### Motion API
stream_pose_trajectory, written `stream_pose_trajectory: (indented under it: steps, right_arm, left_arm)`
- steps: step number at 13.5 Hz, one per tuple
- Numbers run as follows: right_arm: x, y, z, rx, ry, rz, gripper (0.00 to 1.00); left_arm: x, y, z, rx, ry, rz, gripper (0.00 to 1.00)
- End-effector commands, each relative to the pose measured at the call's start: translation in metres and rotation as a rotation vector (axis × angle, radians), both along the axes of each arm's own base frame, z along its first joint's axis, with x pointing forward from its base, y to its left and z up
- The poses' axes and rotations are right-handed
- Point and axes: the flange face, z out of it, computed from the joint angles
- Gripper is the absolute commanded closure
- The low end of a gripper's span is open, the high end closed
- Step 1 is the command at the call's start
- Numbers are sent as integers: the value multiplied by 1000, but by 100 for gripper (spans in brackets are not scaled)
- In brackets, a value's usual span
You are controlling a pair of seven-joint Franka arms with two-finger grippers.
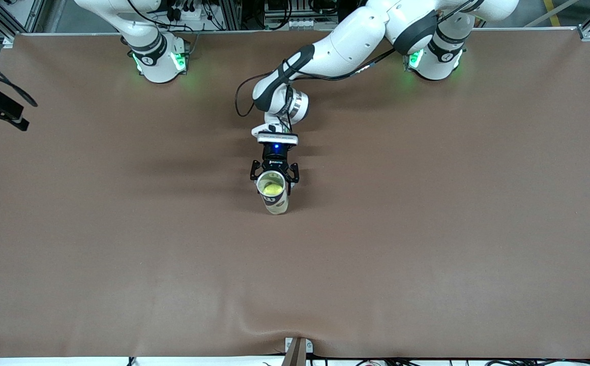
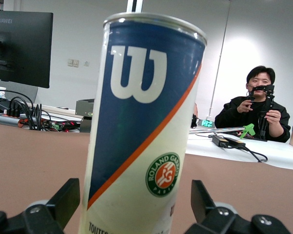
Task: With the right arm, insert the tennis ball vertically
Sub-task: 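Open the left gripper and lift it off the can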
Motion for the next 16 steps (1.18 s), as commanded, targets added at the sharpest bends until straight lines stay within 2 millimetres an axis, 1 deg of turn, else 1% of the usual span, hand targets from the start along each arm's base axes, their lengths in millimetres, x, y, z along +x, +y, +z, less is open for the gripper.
stream_pose_trajectory:
  steps: [1,3,5,8,9,11,16]
  right_arm:
    - [-17,-2,-4,36,-1,-9,0]
    - [-16,0,-6,36,8,-5,0]
    - [-15,3,-8,37,20,2,0]
    - [-14,4,-9,37,25,3,0]
    - [-13,4,-9,37,27,6,0]
    - [-14,4,-8,37,23,14,0]
    - [-13,4,-6,36,17,13,0]
  left_arm:
    - [-1,-4,-4,57,-4,23,0]
    - [-1,-3,-5,69,1,28,0]
    - [-6,-1,-9,96,31,57,0]
    - [-19,-3,-14,115,68,80,0]
    - [-23,-4,-13,121,82,92,0]
    - [-21,-5,-4,146,104,121,0]
    - [-29,-18,22,154,165,143,0]
